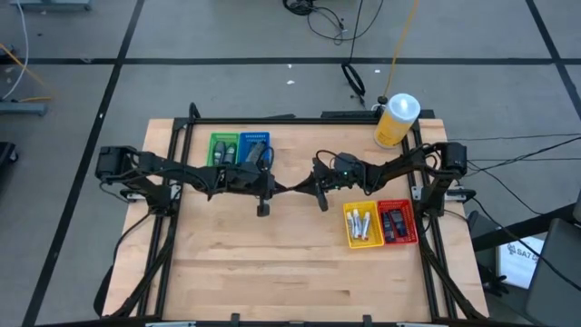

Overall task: Pick & Place Travel size toiletries
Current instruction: Put the black comb into the blue bin

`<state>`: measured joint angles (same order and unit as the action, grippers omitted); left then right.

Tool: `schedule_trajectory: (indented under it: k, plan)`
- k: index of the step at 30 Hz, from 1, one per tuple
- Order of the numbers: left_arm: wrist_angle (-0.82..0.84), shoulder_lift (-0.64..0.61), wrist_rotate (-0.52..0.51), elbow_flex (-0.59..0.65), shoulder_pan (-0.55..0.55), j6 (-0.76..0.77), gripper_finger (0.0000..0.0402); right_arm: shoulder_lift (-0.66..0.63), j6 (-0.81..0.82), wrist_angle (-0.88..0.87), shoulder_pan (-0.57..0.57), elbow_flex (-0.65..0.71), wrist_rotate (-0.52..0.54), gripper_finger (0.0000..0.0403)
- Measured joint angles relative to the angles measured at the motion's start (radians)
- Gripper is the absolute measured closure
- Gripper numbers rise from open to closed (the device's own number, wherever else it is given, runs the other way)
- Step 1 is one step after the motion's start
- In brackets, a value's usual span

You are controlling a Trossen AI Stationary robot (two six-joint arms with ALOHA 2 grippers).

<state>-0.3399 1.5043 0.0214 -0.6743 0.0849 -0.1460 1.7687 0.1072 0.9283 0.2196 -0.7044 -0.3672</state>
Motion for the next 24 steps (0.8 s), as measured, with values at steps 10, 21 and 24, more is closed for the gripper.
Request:
schedule_trajectory:
  k: [10, 21, 24]
  plan:
    - [0.255, -0.149, -0.631, -0.001, -0.015, 0.229, 0.0396, -0.091, 0.043, -0.004, 0.028, 0.047, 0.131, 0.0262]
    - [0.45, -0.116, -0.247, 0.0, 0.402, 0.55, 0.0399, -0.217, 0.034, 0.004, 0.026, 0.112, 0.132, 0.0238]
    - [0.445, -0.104, -0.178, 0.0, 0.468, 0.588, 0.0393, -0.239, 0.037, 0.0, 0.021, 0.127, 0.132, 0.0242]
